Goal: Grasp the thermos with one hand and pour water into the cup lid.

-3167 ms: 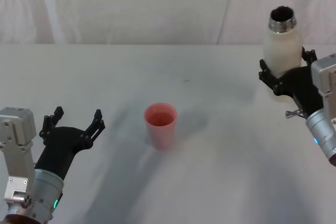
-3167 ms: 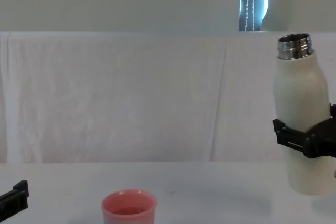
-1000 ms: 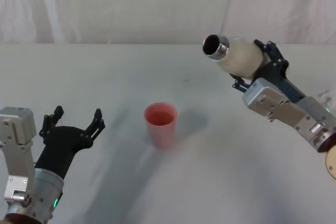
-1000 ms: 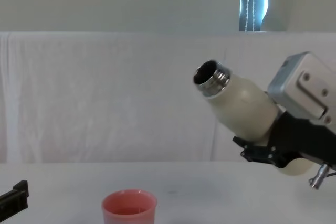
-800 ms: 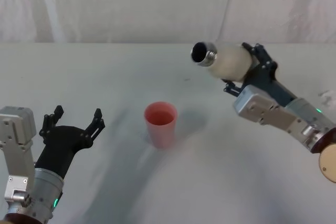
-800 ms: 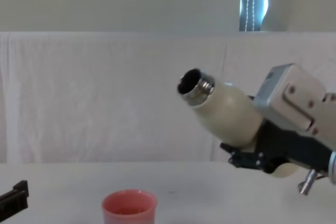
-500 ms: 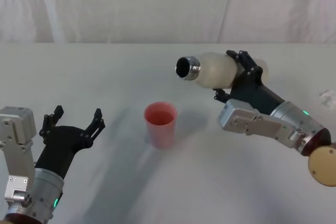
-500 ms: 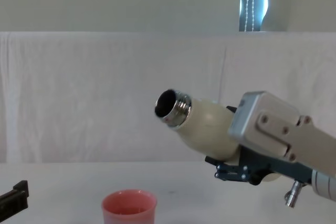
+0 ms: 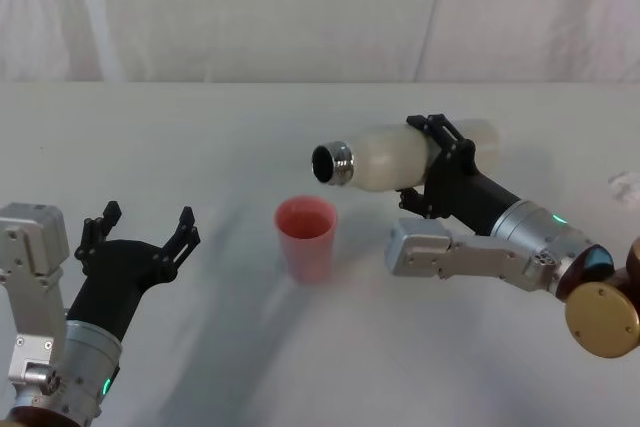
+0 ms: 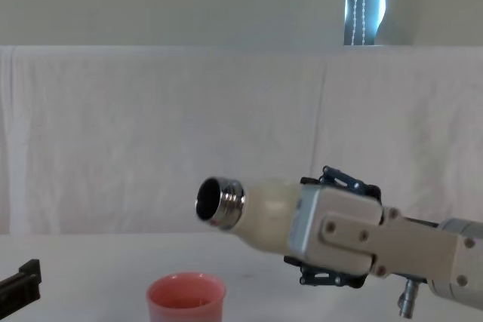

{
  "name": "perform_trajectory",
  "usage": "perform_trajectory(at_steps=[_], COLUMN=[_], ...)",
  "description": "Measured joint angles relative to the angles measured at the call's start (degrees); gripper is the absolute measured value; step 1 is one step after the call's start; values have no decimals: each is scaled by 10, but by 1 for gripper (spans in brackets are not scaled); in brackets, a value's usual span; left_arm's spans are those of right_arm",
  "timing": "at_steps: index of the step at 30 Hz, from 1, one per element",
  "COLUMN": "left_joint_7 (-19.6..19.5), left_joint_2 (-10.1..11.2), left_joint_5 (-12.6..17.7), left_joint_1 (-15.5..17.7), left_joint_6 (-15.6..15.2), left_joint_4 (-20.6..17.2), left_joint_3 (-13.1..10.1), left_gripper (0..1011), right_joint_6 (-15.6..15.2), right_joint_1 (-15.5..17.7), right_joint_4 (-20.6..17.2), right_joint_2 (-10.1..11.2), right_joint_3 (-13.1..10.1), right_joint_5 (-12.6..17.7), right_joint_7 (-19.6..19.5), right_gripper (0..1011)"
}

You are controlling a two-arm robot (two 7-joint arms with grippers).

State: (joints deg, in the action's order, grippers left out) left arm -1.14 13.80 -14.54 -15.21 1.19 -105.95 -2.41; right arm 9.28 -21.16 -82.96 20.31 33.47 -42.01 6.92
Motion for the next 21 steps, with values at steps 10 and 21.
perform_trajectory(at_steps=[10, 21], left_joint_7=[0, 0], left_joint_2=[0, 0], left_joint_5=[0, 0], left_joint_1=[0, 0], left_joint_6=[0, 0], left_joint_4=[0, 0], left_joint_3=[0, 0], left_gripper=[1001, 1001], right_joint_6=[-9, -25], right_joint_1=[-27, -40], right_joint_4=[-6, 1], right_joint_2=[15, 17], right_joint_3=[31, 45], right_joint_5=[-23, -43], right_joint_7=[31, 23], right_gripper=[951, 951])
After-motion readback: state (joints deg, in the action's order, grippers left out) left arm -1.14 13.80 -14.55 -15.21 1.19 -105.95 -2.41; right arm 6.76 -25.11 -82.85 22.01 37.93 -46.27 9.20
